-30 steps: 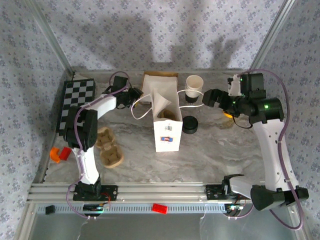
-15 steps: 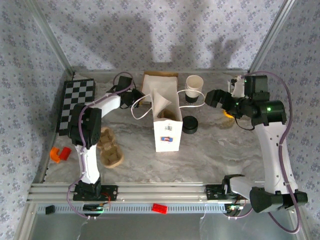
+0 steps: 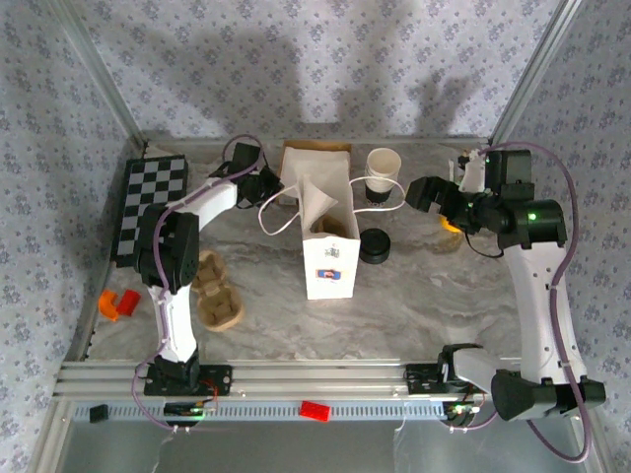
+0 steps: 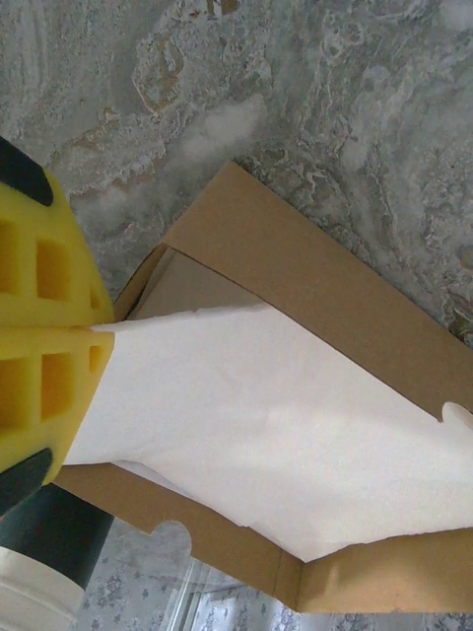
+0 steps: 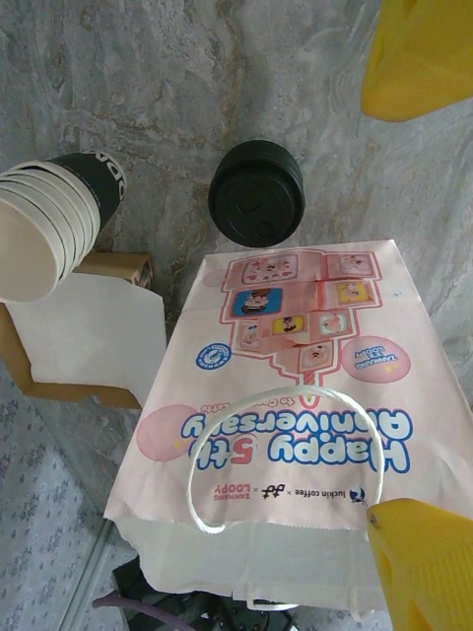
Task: Pack the takeout coffee
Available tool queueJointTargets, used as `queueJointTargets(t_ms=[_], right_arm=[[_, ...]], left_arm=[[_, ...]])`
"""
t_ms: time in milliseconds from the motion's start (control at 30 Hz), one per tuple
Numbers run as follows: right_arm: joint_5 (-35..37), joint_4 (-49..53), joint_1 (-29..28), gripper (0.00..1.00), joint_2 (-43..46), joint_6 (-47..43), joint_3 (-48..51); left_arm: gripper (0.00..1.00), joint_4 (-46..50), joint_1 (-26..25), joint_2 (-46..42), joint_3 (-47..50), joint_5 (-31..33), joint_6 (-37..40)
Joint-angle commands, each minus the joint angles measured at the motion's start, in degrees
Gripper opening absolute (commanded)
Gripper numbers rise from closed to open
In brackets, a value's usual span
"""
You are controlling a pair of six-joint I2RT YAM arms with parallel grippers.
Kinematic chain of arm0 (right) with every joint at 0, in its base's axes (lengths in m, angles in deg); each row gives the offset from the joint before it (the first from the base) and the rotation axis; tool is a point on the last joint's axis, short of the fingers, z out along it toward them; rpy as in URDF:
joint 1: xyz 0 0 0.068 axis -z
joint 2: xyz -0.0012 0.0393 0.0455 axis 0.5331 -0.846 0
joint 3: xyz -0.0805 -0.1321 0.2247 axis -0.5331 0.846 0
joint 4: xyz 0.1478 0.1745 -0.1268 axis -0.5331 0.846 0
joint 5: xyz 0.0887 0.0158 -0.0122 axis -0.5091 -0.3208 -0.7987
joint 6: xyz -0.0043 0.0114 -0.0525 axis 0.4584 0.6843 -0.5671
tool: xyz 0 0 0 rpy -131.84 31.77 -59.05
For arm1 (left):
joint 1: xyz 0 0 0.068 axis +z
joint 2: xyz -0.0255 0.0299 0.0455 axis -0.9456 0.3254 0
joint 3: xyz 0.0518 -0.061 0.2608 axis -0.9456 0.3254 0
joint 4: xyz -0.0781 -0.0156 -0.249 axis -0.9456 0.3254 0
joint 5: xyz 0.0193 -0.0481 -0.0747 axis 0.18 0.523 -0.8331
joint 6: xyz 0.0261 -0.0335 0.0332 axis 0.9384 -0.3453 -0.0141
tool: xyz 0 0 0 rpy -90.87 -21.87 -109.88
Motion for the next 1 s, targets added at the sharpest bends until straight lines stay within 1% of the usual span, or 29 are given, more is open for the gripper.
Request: queueJointTargets(t_ms=[0, 267, 400, 467, 533, 600, 767, 867, 900, 967], right_arm=[[-0.19, -0.48, 0.34, 1.0, 0.98, -1.53, -2.87], [-2.12, -3.59, -0.09, 1.0, 1.08, -1.97, -6.27], [-2.84, -5.95, -1.68, 1.0, 1.07, -2.5, -7.65], [-2.88, -7.11, -3.19, 1.0, 0.9, -2.99, -8.13], [-2.27, -7.88, -5.36, 1.0, 0.57, -3.9, -9.01], [-0.83, -8.84, -8.27, 1.0, 0.37, -5.27, -9.8], [3.29, -10.97, -16.4, 1.0, -0.87, -9.62, -11.8], [5.1, -13.1, -21.14, 1.0, -1.71, -12.2, -12.49], [5.29, -14.58, -23.16, 1.0, -2.06, -13.44, -12.32], [6.35, -17.0, -27.05, 1.0, -2.8, -15.77, -12.11]], left_arm=[[0.0, 2.15, -0.13, -3.87, -3.68, 1.0, 2.62], [0.0, 14.06, 0.56, -10.25, -16.19, 5.2, 14.24], [0.0, 21.98, 1.5, -12.75, -24.85, 6.47, 23.34], [0.0, 29.18, 1.71, -13.05, -32.68, 7.79, 29.03], [0.0, 35.73, 1.7, -13.36, -40.18, 8.36, 35.26], [0.0, 40.11, 2.01, -14.46, -44.83, 8.69, 39.42], [0.0, 47.88, 2.76, -19.45, -51.24, 6.67, 47.51], [0.0, 51.83, 2.86, -22.83, -53.46, 2.61, 50.59], [0.0, 52.36, 2.77, -24.26, -53.5, 0.18, 51.77], [0.0, 52.87, 2.68, -26.97, -52.53, -2.46, 52.17]])
